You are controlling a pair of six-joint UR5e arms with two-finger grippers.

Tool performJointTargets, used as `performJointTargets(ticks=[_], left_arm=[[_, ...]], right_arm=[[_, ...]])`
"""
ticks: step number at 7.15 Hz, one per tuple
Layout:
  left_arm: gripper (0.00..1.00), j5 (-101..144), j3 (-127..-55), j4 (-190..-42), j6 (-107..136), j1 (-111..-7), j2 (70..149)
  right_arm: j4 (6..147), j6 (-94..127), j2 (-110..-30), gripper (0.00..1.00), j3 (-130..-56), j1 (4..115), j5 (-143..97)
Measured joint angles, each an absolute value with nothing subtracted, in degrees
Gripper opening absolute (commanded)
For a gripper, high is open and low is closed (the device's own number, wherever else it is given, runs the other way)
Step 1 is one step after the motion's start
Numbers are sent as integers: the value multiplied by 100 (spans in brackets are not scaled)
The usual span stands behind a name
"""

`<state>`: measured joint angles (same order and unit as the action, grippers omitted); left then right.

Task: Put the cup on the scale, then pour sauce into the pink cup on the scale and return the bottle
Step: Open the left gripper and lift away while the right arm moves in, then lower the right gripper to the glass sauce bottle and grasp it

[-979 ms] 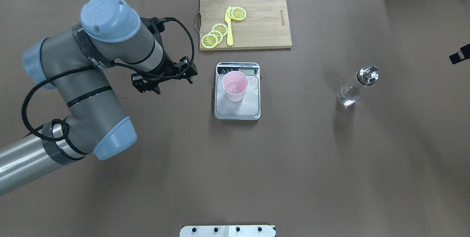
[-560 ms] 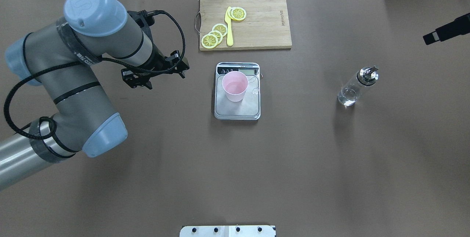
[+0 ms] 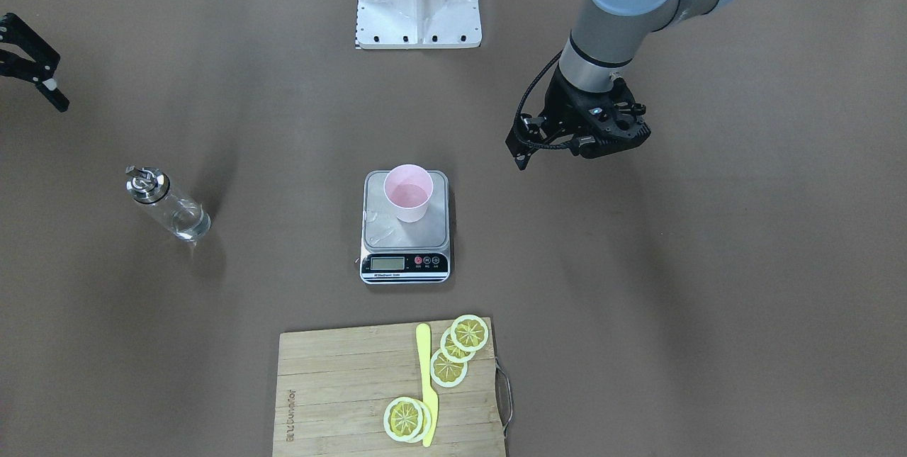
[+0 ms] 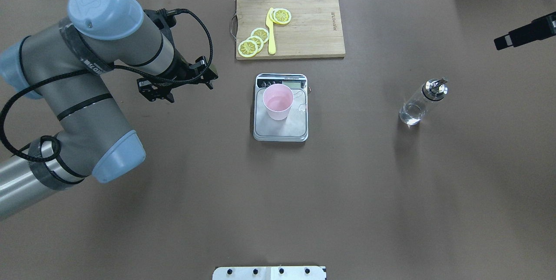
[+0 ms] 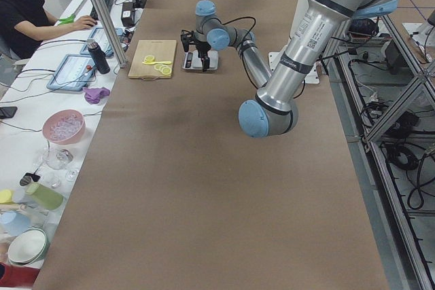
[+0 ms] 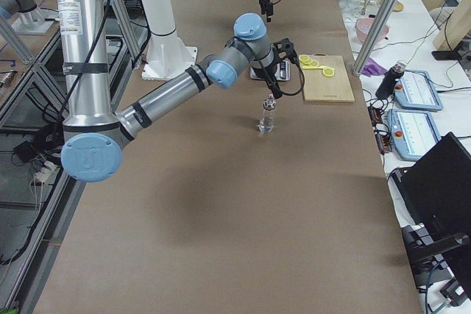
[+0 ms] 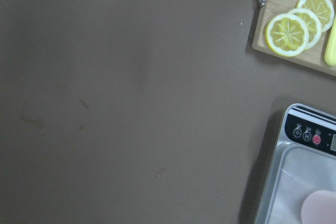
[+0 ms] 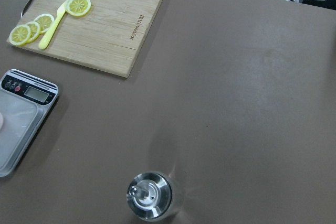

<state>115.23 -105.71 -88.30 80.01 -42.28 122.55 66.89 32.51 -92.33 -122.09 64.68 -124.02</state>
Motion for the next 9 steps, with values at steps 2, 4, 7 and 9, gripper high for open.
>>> performJointTargets(ticks=[2,4,7,9], left_arm=[[98,11523,-10573,-8831,7926,-4230,12164],[98,11522,-10573,-8833,7905,-4228,12123],[98,11522,-10563,-8833,7901,-4220,12112],[98,11522,-10547,-8833,7901,-4213,12116]], right_arm=[[5643,3996,-9863,100,-12222,5815,-11664],[4809,4194,-10391,100,-12221,5563,-11549],[4449,4228,-10624,100,-12217,4938,-10839],[4424,4248,-10633,100,-12201,4165,-9797]])
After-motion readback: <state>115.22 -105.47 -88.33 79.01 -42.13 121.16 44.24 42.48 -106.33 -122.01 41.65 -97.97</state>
